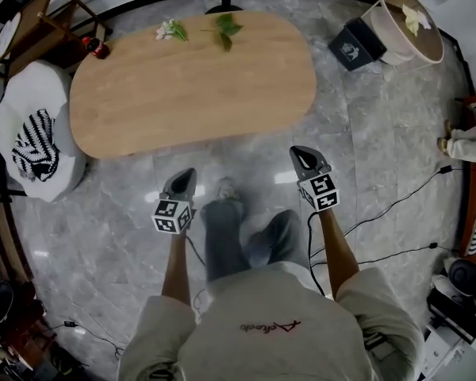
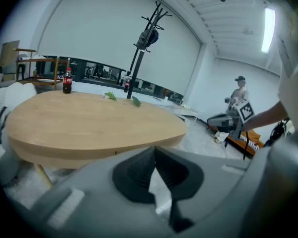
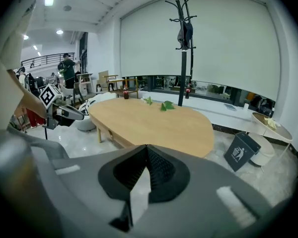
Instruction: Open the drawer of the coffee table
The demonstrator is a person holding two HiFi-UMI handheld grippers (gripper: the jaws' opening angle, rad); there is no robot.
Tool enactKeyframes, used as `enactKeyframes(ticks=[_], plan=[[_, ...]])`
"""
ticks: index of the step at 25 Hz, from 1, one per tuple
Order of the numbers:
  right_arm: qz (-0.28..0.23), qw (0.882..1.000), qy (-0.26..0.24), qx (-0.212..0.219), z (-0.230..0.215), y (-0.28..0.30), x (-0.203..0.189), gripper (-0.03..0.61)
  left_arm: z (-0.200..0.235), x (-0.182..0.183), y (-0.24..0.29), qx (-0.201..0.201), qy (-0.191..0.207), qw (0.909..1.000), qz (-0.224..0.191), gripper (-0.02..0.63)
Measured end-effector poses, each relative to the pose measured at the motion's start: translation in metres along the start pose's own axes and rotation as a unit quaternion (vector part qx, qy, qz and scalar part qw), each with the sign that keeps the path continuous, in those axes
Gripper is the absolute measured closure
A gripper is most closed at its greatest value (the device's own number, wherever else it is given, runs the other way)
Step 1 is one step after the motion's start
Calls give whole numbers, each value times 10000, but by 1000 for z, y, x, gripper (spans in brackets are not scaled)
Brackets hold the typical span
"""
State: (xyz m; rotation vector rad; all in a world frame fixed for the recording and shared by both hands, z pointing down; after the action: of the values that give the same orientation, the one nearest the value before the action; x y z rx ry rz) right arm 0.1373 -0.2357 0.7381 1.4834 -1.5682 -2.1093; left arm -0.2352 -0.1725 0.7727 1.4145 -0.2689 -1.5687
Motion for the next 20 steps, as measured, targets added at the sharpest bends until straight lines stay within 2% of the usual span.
enactKeyframes(ticks=[10, 16, 20], plan=[[-196, 9995, -201, -116, -39, 147, -107, 575, 79, -104, 126, 151, 251, 9994, -180, 618], [-536, 9966, -613, 148, -53, 210, -132, 575, 104, -139, 180, 225, 435, 9974, -521, 617], [-756, 9938, -804, 144, -58, 233, -144, 575, 109, -148, 206, 242, 696, 9950, -680, 617]])
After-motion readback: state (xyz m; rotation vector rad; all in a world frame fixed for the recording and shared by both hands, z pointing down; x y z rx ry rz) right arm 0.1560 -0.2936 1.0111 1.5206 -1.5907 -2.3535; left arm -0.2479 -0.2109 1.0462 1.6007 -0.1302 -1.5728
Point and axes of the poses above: the fingertips, and each gripper's own axes: y forward along the fingers, z to its left, x out of its top, the point moved 9 cm from there along -y, backward along the fingers, and after that the axes turned 15 degrees about z, right-handed, at the moved point
